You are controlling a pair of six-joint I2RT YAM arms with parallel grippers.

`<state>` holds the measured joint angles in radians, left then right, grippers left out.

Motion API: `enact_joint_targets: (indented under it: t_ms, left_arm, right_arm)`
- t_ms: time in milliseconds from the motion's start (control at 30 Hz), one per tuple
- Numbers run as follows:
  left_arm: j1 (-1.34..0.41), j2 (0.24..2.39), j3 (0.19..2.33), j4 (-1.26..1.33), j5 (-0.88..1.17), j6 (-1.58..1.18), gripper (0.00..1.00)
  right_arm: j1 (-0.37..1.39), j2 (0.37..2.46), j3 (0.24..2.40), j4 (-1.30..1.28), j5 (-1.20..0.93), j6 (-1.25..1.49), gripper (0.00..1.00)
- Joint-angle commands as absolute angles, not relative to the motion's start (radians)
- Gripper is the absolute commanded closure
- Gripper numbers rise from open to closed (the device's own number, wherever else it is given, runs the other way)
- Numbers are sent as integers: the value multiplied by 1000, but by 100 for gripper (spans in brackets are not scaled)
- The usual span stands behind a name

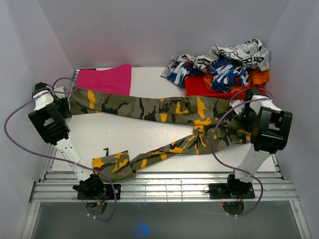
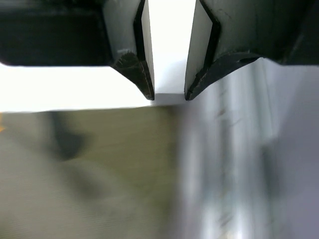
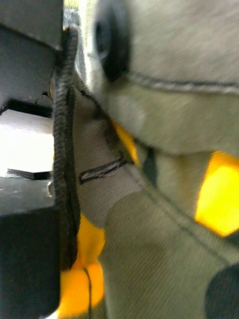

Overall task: Fold and stack the trousers
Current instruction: Flatten the trousers out

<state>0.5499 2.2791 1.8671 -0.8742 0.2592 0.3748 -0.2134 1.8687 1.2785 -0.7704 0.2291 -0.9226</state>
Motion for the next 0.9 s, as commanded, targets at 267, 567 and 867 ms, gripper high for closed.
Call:
enact_joint_targets:
  t_ms: [267,567,867]
  left_arm:
    - [620,2022,1930,-1268,562,819,31]
    - [379,1502,1329,-1404,463,1305,24]
    - [-7,1440,1125,-1404,633,1166,18]
  right_arm:
    - [-288,1697,1337,-958,83,-959,51]
    - [-278,1622,1515,-1308,-37,-1124,19]
    - [-268,1425,1128,-1230,112,-1235,18]
